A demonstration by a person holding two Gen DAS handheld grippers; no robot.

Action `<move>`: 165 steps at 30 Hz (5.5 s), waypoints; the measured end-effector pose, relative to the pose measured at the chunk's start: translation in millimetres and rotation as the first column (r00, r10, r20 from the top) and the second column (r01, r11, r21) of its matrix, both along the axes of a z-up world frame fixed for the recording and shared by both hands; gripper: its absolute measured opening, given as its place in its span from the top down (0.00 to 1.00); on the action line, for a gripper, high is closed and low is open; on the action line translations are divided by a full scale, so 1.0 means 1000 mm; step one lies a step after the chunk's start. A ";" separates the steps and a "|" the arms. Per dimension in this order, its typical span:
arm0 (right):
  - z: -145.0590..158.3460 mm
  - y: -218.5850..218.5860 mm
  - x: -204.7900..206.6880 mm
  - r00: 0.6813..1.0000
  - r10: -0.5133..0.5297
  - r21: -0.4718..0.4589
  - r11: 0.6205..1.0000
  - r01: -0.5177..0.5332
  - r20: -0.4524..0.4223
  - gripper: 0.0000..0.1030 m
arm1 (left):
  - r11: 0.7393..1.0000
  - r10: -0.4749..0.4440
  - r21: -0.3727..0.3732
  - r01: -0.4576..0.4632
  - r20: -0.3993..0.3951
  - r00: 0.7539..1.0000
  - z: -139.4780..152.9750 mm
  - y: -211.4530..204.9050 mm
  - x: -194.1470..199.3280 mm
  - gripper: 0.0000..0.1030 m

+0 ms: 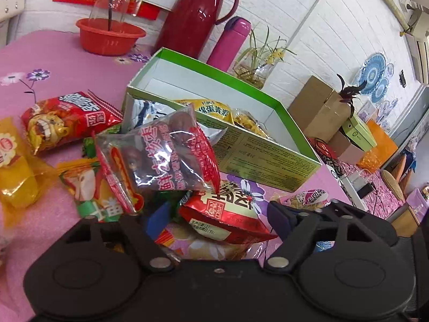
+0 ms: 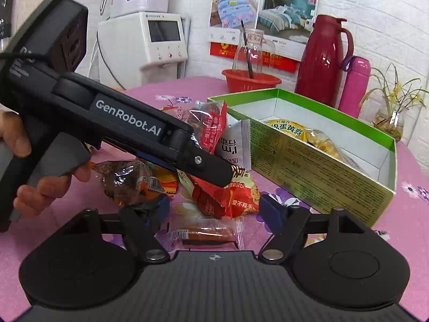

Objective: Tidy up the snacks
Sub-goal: 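Grasp the red snack bag with the left tool, then move the red bag with the left tool and drop it into the box, then grasp the clear bag of red-wrapped candies with the left tool, then carry the candy bag with the left tool over the box and release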

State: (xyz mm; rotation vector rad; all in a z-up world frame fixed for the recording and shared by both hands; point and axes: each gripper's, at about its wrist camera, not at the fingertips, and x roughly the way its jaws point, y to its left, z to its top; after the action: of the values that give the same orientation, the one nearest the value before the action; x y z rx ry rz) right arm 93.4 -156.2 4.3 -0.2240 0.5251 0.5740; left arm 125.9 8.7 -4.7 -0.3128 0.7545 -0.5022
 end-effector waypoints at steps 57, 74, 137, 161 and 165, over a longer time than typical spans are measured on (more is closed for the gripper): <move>0.041 0.005 -0.023 0.969 -0.071 -0.023 0.997 0.079 0.235 0.42 | 0.989 -0.098 -0.089 0.115 0.173 0.980 0.060 -0.021 -0.018 0.77; 0.049 0.011 0.091 0.962 -0.037 -0.013 0.999 0.042 0.270 0.41 | 0.993 0.006 -0.117 0.014 0.169 0.986 0.060 0.004 0.087 0.74; -0.003 0.008 0.057 0.954 0.110 0.346 0.938 -0.007 -0.278 0.18 | 0.998 -0.023 0.055 0.023 -0.009 1.000 0.009 0.014 0.033 0.75; 0.058 -0.071 0.041 0.994 -0.103 0.295 0.952 0.086 0.040 0.22 | 0.984 -0.169 -0.022 0.178 0.227 0.959 0.077 -0.078 0.049 0.75; 0.057 -0.084 0.056 0.988 -0.142 0.271 0.955 0.120 0.065 0.22 | 0.981 -0.179 -0.026 0.191 0.237 0.955 0.076 -0.097 0.068 0.75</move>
State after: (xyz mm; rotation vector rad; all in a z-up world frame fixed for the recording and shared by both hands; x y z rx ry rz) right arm 149.6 -239.9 61.7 0.0430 0.3735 0.4974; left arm 194.2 -88.3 71.4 -0.2241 0.5448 -0.7226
